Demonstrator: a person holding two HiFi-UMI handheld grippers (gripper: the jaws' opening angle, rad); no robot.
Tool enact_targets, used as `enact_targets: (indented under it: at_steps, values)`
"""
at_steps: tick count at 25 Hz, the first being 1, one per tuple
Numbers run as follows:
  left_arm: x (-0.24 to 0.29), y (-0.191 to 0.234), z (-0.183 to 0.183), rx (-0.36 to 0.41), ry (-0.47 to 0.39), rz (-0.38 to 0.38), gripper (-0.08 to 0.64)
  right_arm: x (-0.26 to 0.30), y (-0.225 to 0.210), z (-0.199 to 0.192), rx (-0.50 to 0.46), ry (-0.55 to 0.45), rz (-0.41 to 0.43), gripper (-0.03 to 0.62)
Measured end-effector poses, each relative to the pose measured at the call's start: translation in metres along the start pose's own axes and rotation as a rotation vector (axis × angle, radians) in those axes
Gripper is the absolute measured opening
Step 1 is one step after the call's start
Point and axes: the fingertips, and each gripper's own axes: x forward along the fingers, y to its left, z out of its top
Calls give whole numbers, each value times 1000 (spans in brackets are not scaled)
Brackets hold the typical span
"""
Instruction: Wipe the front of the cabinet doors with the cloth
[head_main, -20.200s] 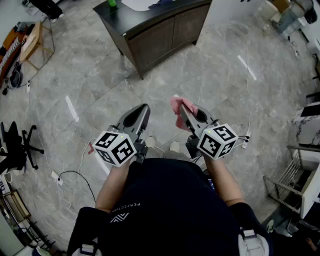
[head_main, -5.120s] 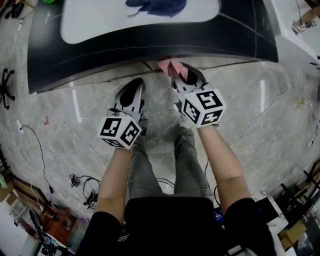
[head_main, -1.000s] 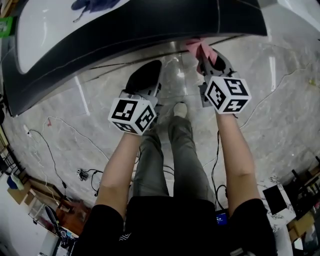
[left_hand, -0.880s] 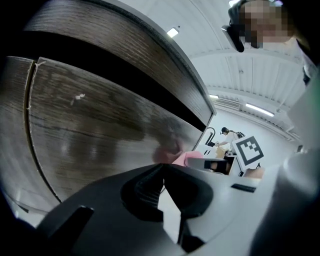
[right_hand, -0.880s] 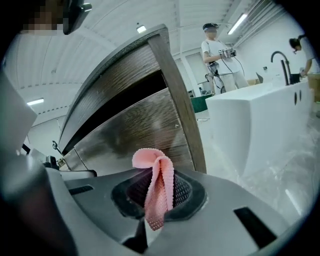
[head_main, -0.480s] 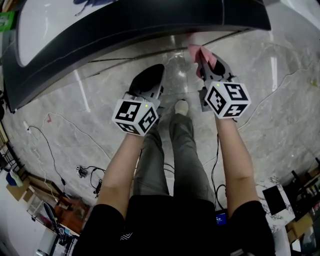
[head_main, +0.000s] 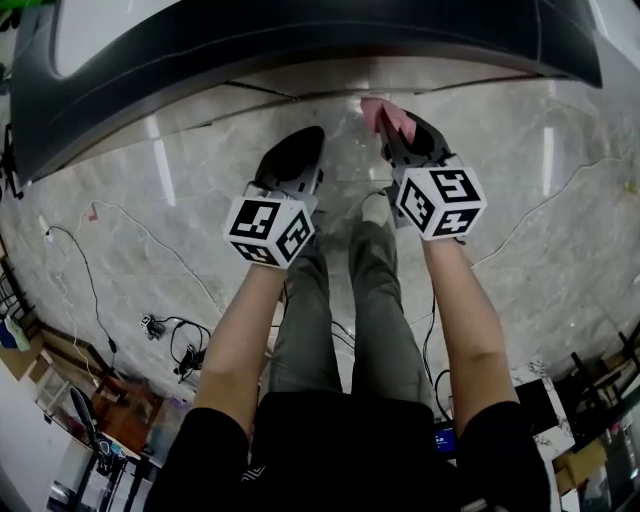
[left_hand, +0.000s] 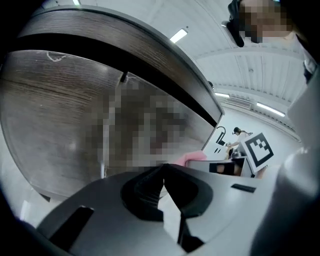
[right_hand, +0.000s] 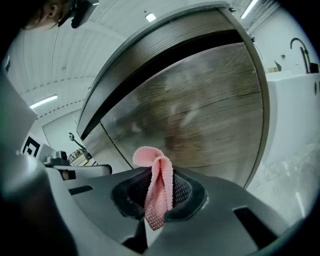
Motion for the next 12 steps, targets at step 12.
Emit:
enact_targets:
  at_steps: [12]
  values:
    - [-36, 76, -8, -34, -21, 91, 9, 74, 67, -25, -57, 77, 102, 43]
